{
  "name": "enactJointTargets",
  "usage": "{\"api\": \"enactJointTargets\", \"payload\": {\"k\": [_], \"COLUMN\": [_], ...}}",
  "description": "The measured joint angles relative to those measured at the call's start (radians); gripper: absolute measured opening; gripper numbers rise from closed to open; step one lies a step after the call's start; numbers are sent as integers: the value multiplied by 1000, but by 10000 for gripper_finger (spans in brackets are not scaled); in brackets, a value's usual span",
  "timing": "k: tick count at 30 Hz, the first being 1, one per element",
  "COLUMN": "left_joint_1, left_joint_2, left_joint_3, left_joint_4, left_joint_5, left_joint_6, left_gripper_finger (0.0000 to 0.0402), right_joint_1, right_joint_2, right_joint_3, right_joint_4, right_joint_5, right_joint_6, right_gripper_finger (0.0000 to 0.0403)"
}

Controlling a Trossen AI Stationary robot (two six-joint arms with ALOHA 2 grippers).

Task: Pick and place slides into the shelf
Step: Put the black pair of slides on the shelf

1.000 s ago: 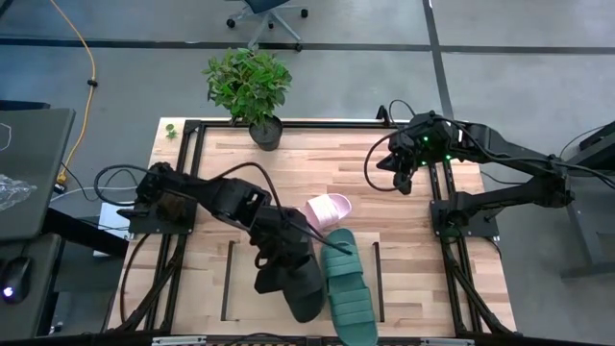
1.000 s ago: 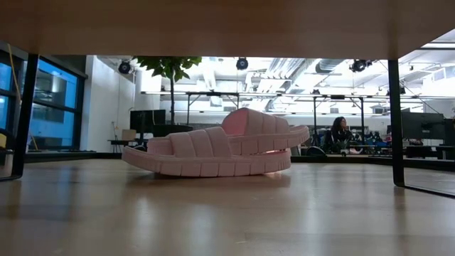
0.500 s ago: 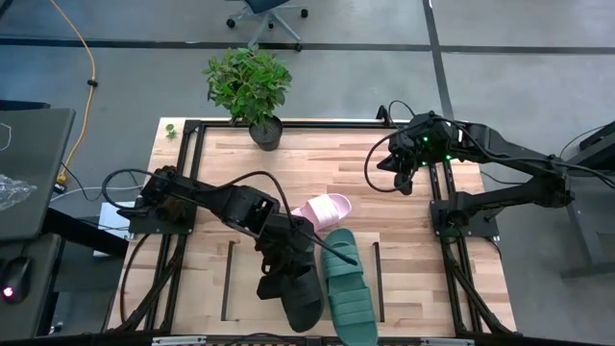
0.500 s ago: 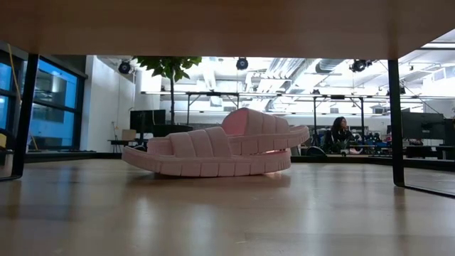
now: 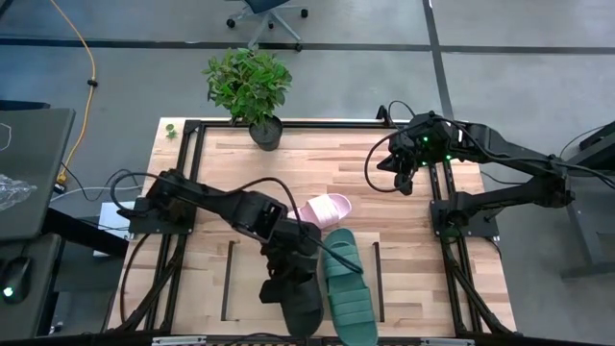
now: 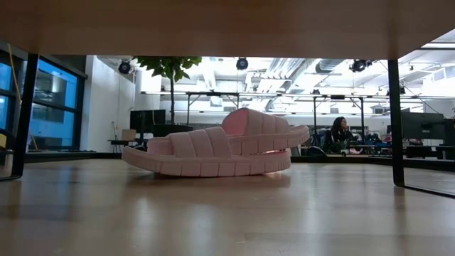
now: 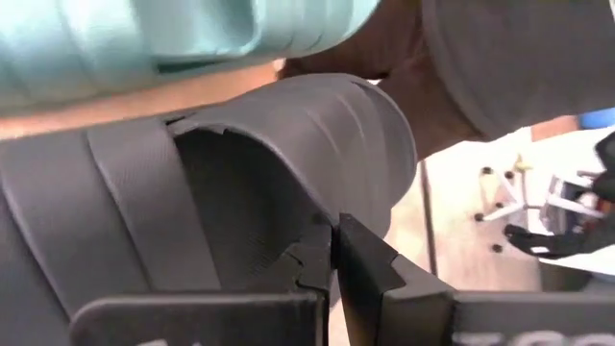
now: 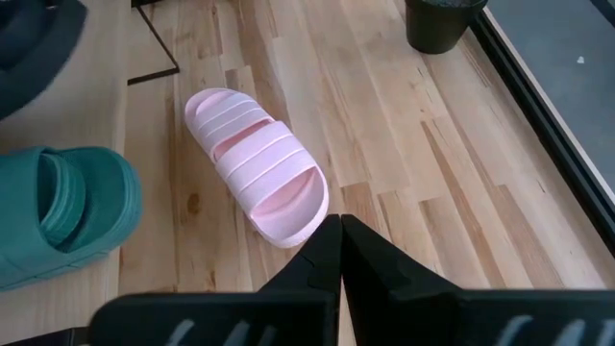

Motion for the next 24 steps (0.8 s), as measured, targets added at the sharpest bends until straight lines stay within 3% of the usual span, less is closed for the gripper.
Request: {"api": "enactJointTargets", "payload": {"k": [24], "left_joint_1": [0], "left_joint_2": [25], "left_joint_3": [-1], "left_joint_4": [17], "left_joint_5": [37], "left_joint_6": [68], "left_gripper_finger": [0], "right_joint_1": [0], "right_joint_2": [0], "right_joint_3": [0], "right_joint_4": [0], "right_joint_5": [-1], "right_joint_6": [0], "right_gripper_finger": [0]}}
